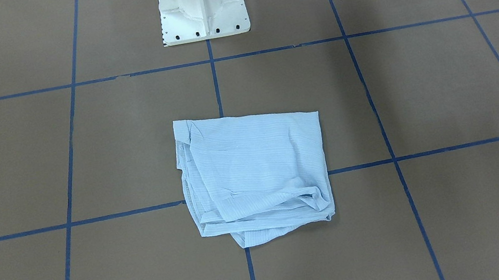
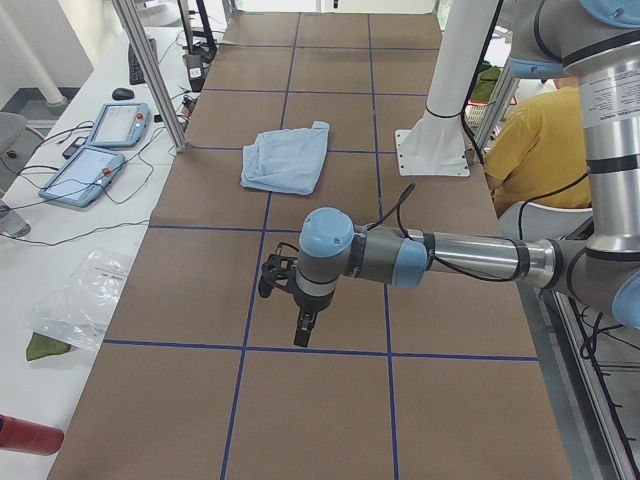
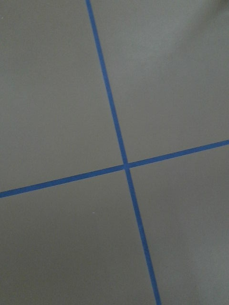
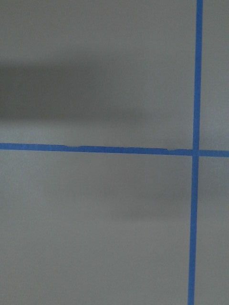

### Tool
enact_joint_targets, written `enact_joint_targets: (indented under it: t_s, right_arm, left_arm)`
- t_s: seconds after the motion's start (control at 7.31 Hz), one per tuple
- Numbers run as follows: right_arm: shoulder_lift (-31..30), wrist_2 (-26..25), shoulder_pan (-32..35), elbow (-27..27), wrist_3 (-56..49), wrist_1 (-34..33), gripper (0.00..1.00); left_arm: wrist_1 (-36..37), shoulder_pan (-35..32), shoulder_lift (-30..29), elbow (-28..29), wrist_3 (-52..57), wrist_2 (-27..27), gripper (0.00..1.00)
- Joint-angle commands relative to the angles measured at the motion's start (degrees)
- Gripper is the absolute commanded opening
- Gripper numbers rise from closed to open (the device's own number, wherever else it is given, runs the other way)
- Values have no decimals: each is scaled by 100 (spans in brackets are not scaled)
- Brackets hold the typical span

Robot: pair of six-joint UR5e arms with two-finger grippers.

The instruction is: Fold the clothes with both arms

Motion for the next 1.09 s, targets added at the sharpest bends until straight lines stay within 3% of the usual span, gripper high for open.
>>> enact_joint_targets:
  t_s: [0.0, 0.96]
  right_arm:
    - [-10, 18, 5, -21, -1, -114, 100]
    - [-106, -70, 5, -39, -80, -159, 100]
  left_arm:
    - [66, 39, 146, -8, -90, -355, 100]
    - [13, 5, 206, 18, -81, -355, 100]
